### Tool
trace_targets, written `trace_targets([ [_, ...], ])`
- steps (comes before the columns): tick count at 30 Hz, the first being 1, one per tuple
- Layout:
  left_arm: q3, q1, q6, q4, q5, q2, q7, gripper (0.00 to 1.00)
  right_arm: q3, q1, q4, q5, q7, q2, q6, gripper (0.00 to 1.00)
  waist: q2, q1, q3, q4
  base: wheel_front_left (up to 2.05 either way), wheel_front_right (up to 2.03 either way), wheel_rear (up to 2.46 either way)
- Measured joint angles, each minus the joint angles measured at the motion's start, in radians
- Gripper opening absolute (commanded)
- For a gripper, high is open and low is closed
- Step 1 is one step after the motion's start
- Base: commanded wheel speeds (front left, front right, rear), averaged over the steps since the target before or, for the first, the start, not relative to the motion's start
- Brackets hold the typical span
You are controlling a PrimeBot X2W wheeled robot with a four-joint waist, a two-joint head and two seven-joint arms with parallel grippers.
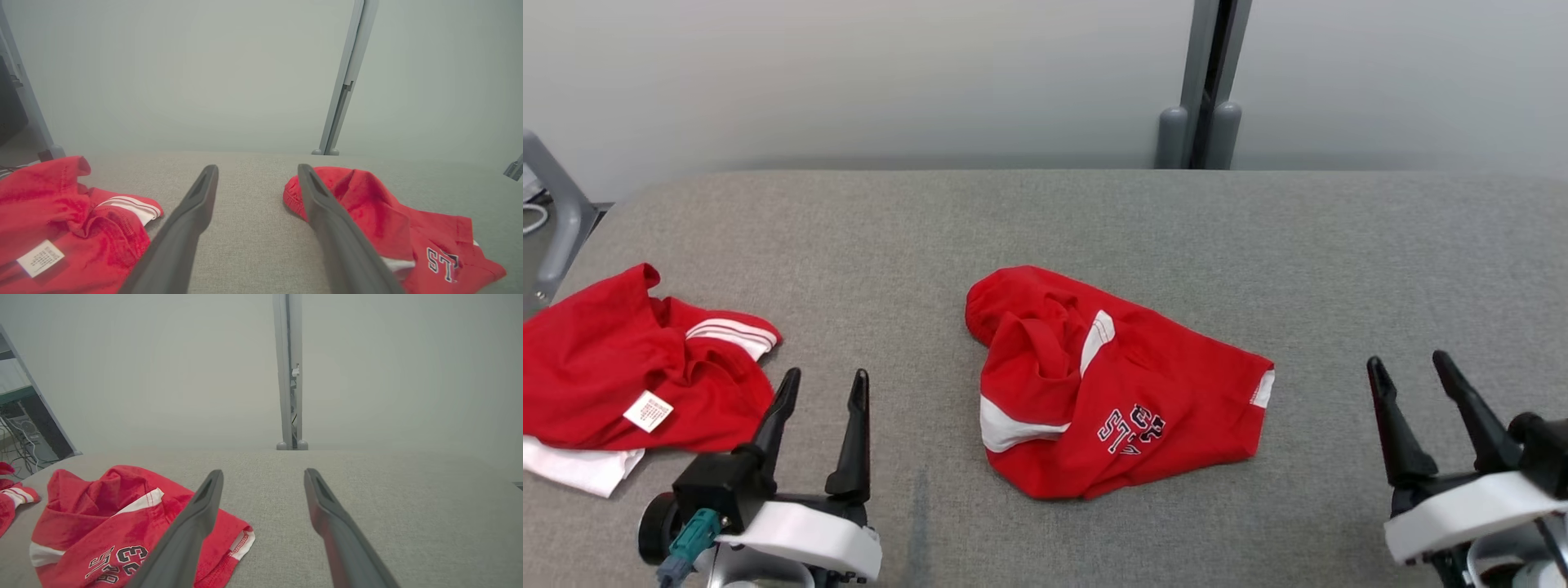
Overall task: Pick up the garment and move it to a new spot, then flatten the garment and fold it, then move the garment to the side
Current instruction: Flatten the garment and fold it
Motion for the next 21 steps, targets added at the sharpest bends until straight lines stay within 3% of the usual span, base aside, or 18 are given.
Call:
trace_targets([
  [4, -0.017, -0.039, -0.015, 0.008, 0.001, -0.016, -0.006, 1.00, 0.030, -0.093, 0.048, 0.041, 0.017, -0.072, 0.000, 1.00, 0.0001, 0.0000, 0.048, 0.030, 0.00, 0.00, 0.00],
  [12, -0.049, -0.120, -0.049, 0.082, 0.001, -0.079, -0.054, 1.00, 0.298, -0.328, 0.134, 0.202, 0.150, -0.279, 0.000, 1.00, 0.0000, 0.0000, 0.189, 0.126, 0.00, 0.00, 0.00],
  [21, -0.056, -0.203, -0.086, 0.137, 0.015, -0.127, -0.075, 1.00, 0.600, -0.543, 0.169, 0.366, 0.202, -0.428, 0.000, 1.00, 0.0000, 0.0000, 0.294, 0.219, 0.00, 0.00, 0.00],
])
